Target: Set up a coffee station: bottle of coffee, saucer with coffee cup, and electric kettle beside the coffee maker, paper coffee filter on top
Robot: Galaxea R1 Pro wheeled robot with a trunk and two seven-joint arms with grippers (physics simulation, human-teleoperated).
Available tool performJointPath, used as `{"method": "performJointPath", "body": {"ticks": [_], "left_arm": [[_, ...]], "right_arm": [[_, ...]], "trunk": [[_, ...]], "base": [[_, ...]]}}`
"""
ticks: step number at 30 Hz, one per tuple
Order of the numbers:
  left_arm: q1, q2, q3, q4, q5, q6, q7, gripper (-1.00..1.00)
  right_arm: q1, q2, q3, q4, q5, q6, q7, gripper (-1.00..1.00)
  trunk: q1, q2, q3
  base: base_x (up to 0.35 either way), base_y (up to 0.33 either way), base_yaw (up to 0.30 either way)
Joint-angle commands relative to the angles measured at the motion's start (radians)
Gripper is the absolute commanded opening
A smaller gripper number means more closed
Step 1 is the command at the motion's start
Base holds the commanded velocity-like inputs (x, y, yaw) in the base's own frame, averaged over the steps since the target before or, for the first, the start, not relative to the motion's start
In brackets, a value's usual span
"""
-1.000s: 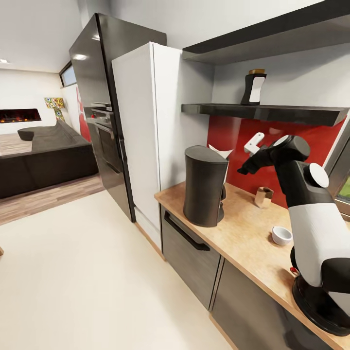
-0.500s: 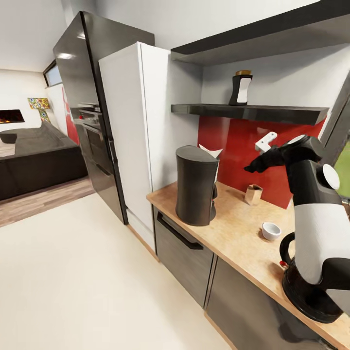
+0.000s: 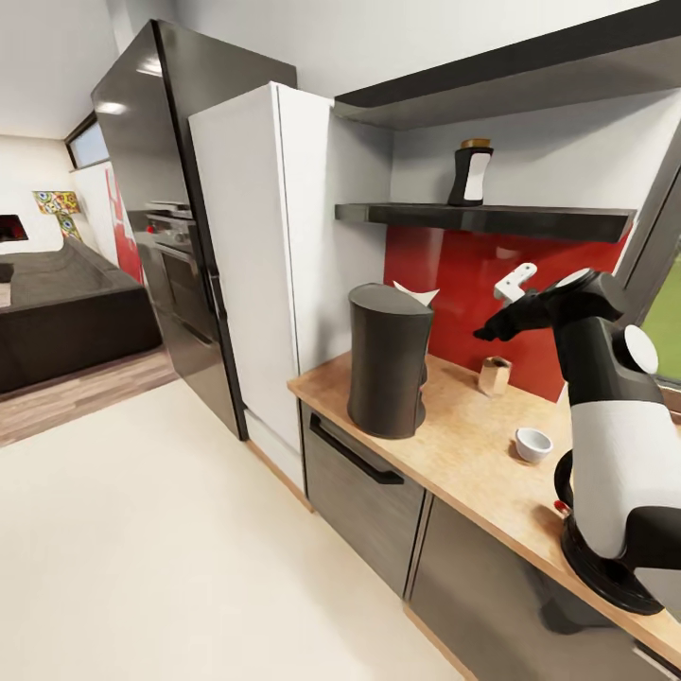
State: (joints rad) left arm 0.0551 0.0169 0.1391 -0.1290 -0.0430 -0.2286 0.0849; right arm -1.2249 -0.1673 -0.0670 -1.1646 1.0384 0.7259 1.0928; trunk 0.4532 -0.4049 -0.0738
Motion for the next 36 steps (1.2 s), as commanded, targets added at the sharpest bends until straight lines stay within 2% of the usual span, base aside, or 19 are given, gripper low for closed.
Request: {"method": "performJointPath", "body": {"ticks": [1,10,28,36], "left_arm": [[0.0,0.001,0.005,-0.002,-0.005,-0.002,0.001,1.0],[0.0,-0.001,0.005,-0.001,-0.005,-0.004,0.001,1.0],[0.0,-0.002,0.005,-0.004,-0.005,-0.006,0.0,1.0],[-0.001,-0.008,0.004,-0.003,-0.005,-0.003,0.001,1.0]], "right_arm": [[0.013,0.0,0.0,-0.001,0.008,0.003,0.009,1.0],[0.019,0.0,0.0,-0.001,0.008,0.003,0.009,1.0],[0.021,0.0,0.0,-0.001,0.008,0.003,0.007,1.0],[0.028,0.0,0.0,-0.003,0.008,0.003,0.007,1.0]], "trunk": [[0.001,-0.002,-0.002],[0.001,-0.002,0.002],[0.001,-0.002,0.017],[0.001,-0.002,0.024]], "base": [[0.0,0.001,0.0],[0.0,0.03,-0.113],[0.035,0.274,-0.22],[0.049,0.075,-0.222]]}}
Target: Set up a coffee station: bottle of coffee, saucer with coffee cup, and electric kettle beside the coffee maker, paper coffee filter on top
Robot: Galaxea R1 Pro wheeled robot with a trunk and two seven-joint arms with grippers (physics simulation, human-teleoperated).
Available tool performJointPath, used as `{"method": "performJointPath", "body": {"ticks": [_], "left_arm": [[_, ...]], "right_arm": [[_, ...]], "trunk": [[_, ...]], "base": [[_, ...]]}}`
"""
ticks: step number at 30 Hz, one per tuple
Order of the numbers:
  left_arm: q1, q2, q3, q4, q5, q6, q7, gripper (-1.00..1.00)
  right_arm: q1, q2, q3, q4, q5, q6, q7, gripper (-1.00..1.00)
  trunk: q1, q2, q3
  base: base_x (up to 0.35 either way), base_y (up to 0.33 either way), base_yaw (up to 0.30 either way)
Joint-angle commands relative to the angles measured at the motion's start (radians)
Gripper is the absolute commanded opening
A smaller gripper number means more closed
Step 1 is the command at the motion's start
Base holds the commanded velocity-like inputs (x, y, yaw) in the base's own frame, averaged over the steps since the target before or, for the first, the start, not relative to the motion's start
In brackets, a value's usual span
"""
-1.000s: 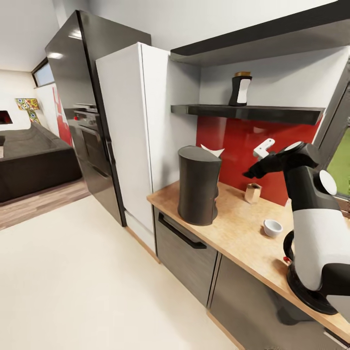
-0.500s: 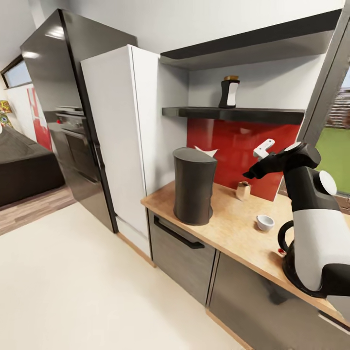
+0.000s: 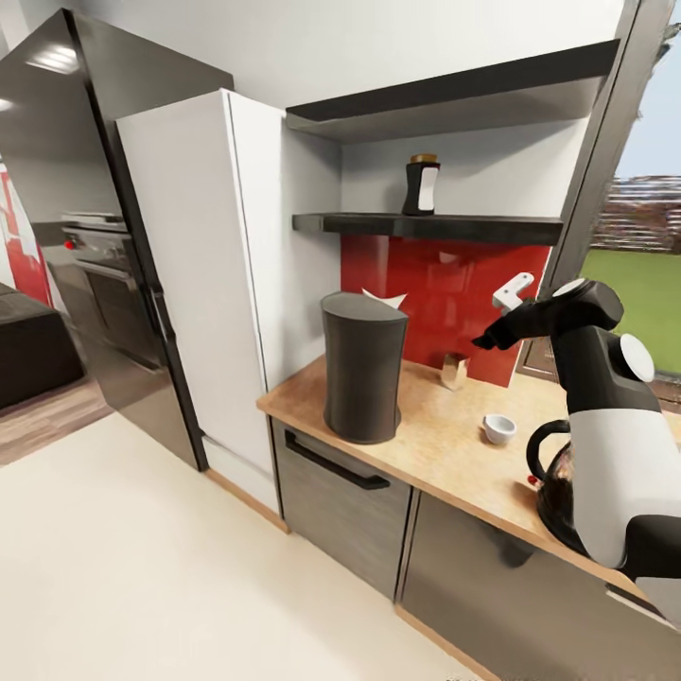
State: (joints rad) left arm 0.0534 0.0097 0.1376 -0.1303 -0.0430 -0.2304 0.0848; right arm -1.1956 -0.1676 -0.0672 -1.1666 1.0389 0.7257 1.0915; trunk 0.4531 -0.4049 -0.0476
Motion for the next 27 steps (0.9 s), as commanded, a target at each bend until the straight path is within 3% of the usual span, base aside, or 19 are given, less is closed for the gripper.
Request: {"method": "performJointPath", "body": {"ticks": [1,13,18,27], "left_arm": [[0.0,0.0,0.005,-0.002,-0.005,-0.001,0.001,1.0],[0.0,0.005,0.006,-0.002,-0.005,0.0,0.001,1.0],[0.0,0.006,0.006,-0.002,-0.005,0.0,0.001,1.0],[0.0,0.008,0.006,-0.002,-0.006,0.0,0.001,1.0]], "right_arm": [[-0.001,0.0,0.0,-0.001,0.007,0.003,0.008,1.0],[-0.001,0.002,0.0,-0.001,0.009,0.003,0.008,1.0],[-0.001,0.002,0.0,-0.001,0.009,0.003,0.008,1.0],[0.0,0.003,0.0,-0.003,0.007,0.003,0.008,1.0]], "trunk": [[0.001,-0.002,-0.001],[0.001,-0.002,0.009],[0.001,-0.002,0.01],[0.001,-0.002,0.01]], "base": [[0.006,0.039,-0.222],[0.067,0.24,-0.207],[0.061,0.192,-0.03],[0.004,0.02,-0.001]]}}
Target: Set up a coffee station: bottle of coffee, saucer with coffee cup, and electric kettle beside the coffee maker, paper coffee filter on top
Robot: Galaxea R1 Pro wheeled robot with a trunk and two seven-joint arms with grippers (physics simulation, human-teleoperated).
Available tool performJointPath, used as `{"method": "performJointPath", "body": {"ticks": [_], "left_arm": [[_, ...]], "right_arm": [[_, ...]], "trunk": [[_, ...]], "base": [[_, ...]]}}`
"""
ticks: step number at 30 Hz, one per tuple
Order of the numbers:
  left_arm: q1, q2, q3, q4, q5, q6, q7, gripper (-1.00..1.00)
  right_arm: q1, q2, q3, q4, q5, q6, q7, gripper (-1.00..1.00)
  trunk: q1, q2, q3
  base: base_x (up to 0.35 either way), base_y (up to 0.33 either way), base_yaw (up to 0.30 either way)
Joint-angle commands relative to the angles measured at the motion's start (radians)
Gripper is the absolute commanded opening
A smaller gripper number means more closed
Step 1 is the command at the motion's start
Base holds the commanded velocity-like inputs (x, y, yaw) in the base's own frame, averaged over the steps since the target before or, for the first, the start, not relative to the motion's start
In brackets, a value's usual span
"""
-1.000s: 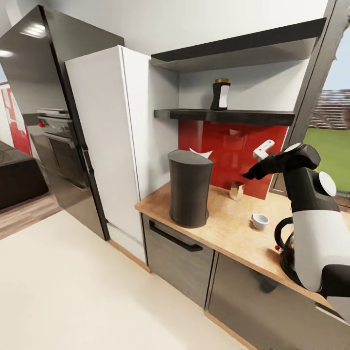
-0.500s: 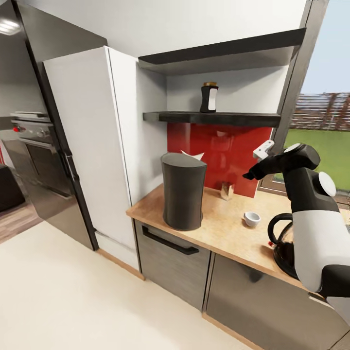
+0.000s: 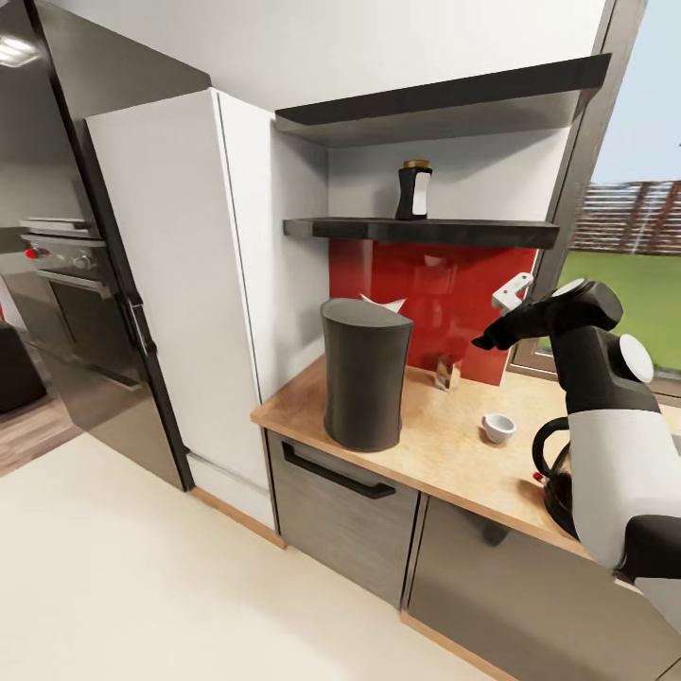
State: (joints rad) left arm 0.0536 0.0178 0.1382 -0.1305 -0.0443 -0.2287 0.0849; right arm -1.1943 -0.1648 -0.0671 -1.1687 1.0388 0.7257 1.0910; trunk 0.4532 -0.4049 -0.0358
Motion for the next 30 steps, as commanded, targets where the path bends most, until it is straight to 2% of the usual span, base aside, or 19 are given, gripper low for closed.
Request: {"method": "performJointPath", "body": {"ticks": [1,4,7,9,12,17,22,27,28,29,30], "left_arm": [[-0.001,0.001,0.005,-0.001,-0.005,-0.002,-0.004,1.0],[-0.001,0.002,0.004,-0.001,-0.005,-0.001,-0.006,1.0],[-0.001,0.003,0.004,-0.001,-0.005,-0.001,-0.006,1.0],[-0.001,0.003,0.004,-0.001,-0.005,-0.001,-0.007,1.0],[-0.001,0.003,0.003,-0.001,-0.005,-0.002,-0.008,1.0],[-0.001,0.002,0.003,-0.001,-0.005,-0.003,-0.008,1.0],[-0.001,0.002,0.003,0.0,-0.004,-0.003,-0.008,1.0],[-0.001,0.0,0.003,0.0,-0.003,-0.003,-0.008,1.0],[-0.001,0.0,0.003,0.001,-0.003,-0.003,-0.008,1.0],[-0.001,-0.001,0.003,0.003,-0.003,-0.004,-0.007,1.0],[-0.001,-0.001,0.003,0.004,-0.003,-0.004,-0.007,1.0]], "right_arm": [[-0.002,0.029,-0.001,-0.016,0.006,0.007,0.007,1.0],[-0.002,0.069,-0.002,-0.064,0.007,0.021,0.007,1.0],[-0.002,0.12,0.0,-0.152,0.008,0.115,0.005,1.0],[-0.003,0.135,0.0,-0.194,0.009,0.168,0.004,1.0],[-0.006,0.147,0.001,-0.233,0.01,0.224,0.003,1.0],[-0.048,0.152,0.0,-0.248,0.012,0.251,-0.019,1.0],[-0.126,0.153,-0.002,-0.246,0.012,0.255,-0.083,1.0],[-0.238,0.171,-0.002,-0.229,0.012,0.257,-0.129,1.0],[-0.267,0.175,-0.002,-0.214,0.012,0.257,-0.156,1.0],[-0.295,0.184,-0.003,-0.187,0.011,0.256,-0.266,1.0],[-0.3,0.191,-0.004,-0.177,0.009,0.256,-0.317,1.0]], "trunk": [[0.001,-0.002,-0.002],[0.001,-0.002,-0.002],[0.001,-0.002,-0.002],[0.001,-0.002,-0.002],[0.001,-0.002,-0.002],[0.001,-0.002,-0.002],[0.001,-0.002,-0.002],[0.001,-0.002,-0.002],[0.001,-0.002,-0.002],[0.001,-0.002,-0.002],[0.001,-0.002,-0.002]], "base": [[0.0,0.0,0.0],[0.0,0.0,0.0],[0.0,0.0,0.0],[0.0,0.0,0.0],[0.0,0.0,0.0],[0.0,0.0,0.0],[0.0,0.0,0.0],[0.0,0.0,0.0],[0.0,0.0,0.0],[0.0,0.0,0.0],[0.0,0.0,0.0]]}}
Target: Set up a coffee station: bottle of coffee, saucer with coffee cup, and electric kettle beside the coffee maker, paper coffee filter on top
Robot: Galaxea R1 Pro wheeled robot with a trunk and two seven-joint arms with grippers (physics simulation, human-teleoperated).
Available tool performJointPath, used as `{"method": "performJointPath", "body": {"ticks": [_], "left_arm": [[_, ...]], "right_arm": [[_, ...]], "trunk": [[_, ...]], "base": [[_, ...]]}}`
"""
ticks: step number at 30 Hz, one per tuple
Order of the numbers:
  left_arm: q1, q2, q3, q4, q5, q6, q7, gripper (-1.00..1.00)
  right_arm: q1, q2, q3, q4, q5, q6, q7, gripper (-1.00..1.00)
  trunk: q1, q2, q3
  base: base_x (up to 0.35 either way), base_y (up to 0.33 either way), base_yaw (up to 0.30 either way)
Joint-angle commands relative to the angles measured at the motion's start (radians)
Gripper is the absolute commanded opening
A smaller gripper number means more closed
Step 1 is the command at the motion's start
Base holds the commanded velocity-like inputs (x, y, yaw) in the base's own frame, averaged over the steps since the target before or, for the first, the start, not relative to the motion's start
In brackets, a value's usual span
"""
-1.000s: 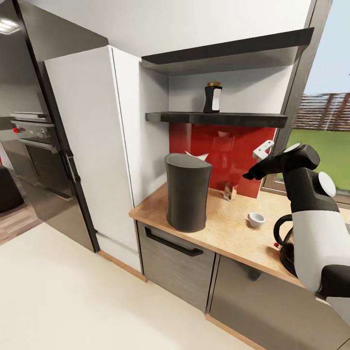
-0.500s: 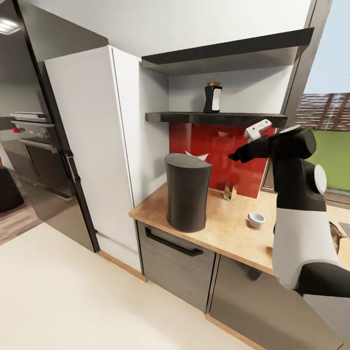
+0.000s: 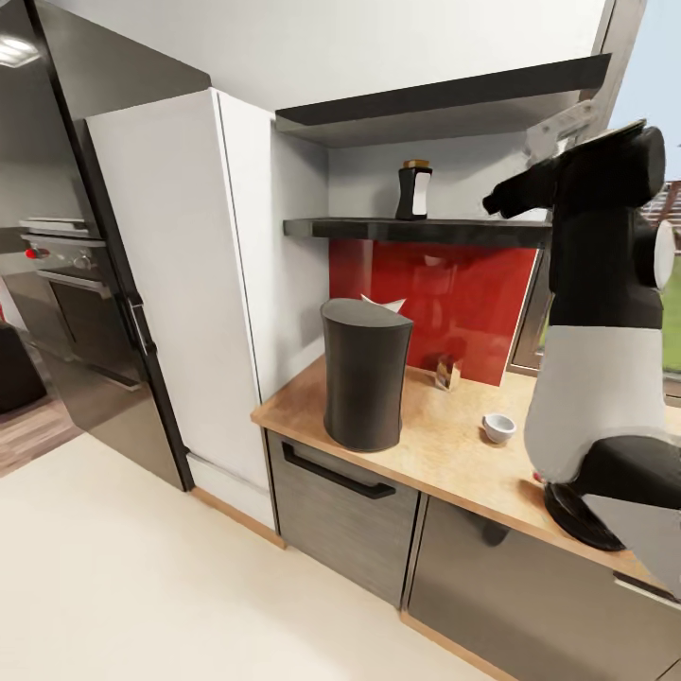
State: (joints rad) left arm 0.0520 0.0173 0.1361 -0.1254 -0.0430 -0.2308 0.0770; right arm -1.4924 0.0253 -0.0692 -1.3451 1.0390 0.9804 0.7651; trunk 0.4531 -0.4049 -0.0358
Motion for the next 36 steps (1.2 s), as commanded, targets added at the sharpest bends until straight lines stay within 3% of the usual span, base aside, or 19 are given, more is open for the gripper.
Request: {"method": "performJointPath", "body": {"ticks": [1,3,4,6,7,8,9,10,12,14,18,23,36], "left_arm": [[0.0,0.0,0.005,-0.001,-0.005,-0.002,0.001,1.0],[0.0,0.0,0.006,0.0,-0.004,-0.001,0.001,1.0],[0.0,0.0,0.006,0.001,-0.003,-0.001,0.002,1.0],[0.0,0.0,0.006,0.001,-0.002,0.0,0.003,1.0],[0.0,0.0,0.007,0.001,-0.002,0.0,0.003,1.0],[0.0,-0.001,0.008,0.001,-0.002,0.0,0.003,1.0],[0.0,-0.001,0.008,0.001,-0.002,0.0,0.003,1.0],[0.0,-0.001,0.008,0.001,-0.002,0.0,0.003,1.0],[0.0,-0.001,0.008,0.002,-0.001,0.001,0.003,1.0],[0.0,-0.002,0.008,0.003,0.0,0.001,0.003,1.0],[0.0,-0.005,0.008,0.004,0.0,0.001,0.003,1.0],[0.0,-0.006,0.008,0.004,0.0,0.001,0.004,1.0],[0.0,-0.001,0.007,-0.001,-0.005,0.001,0.009,1.0]], "right_arm": [[-0.004,0.012,-0.002,0.013,0.008,0.001,-0.048,1.0],[-0.012,0.053,-0.003,0.056,-0.004,0.0,-0.194,1.0],[-0.033,0.085,-0.009,0.097,-0.041,0.0,-0.303,1.0],[-0.076,0.106,-0.015,0.184,-0.145,0.0,-0.439,1.0],[-0.109,0.111,-0.018,0.252,-0.229,-0.001,-0.529,1.0],[-0.155,0.113,-0.034,0.364,-0.386,-0.004,-0.707,1.0],[-0.169,0.114,-0.043,0.404,-0.449,-0.011,-0.785,1.0],[-0.186,0.114,-0.052,0.464,-0.544,-0.033,-0.892,1.0],[-0.226,0.111,-0.058,0.577,-0.683,-0.089,-1.013,1.0],[-0.259,0.108,-0.06,0.644,-0.73,-0.114,-1.046,1.0],[-0.321,0.104,-0.061,0.78,-0.774,-0.138,-1.075,1.0],[-0.331,0.106,-0.059,0.695,-0.784,-0.139,-1.072,1.0],[-0.332,0.12,-0.055,0.688,-0.784,-0.139,-1.03,1.0]], "trunk": [[0.001,-0.002,-0.002],[0.001,-0.002,-0.002],[0.001,-0.002,-0.002],[0.001,-0.002,-0.002],[0.001,-0.002,-0.002],[0.001,-0.002,-0.002],[0.001,-0.002,-0.002],[0.001,-0.002,-0.002],[0.001,-0.002,-0.002],[0.001,-0.002,-0.002],[0.001,-0.002,-0.002],[0.001,-0.002,-0.002],[0.001,-0.002,-0.002]], "base": [[0.0,0.0,0.0],[0.0,0.0,0.0],[0.0,0.0,0.0],[0.0,0.0,0.0],[0.0,0.0,0.0],[0.0,0.0,0.0],[0.0,0.0,0.0],[0.0,0.0,0.0],[0.0,0.0,0.0],[0.0,0.0,0.0],[0.0,0.0,0.0],[0.033,0.0,0.0],[0.109,0.0,0.0]]}}
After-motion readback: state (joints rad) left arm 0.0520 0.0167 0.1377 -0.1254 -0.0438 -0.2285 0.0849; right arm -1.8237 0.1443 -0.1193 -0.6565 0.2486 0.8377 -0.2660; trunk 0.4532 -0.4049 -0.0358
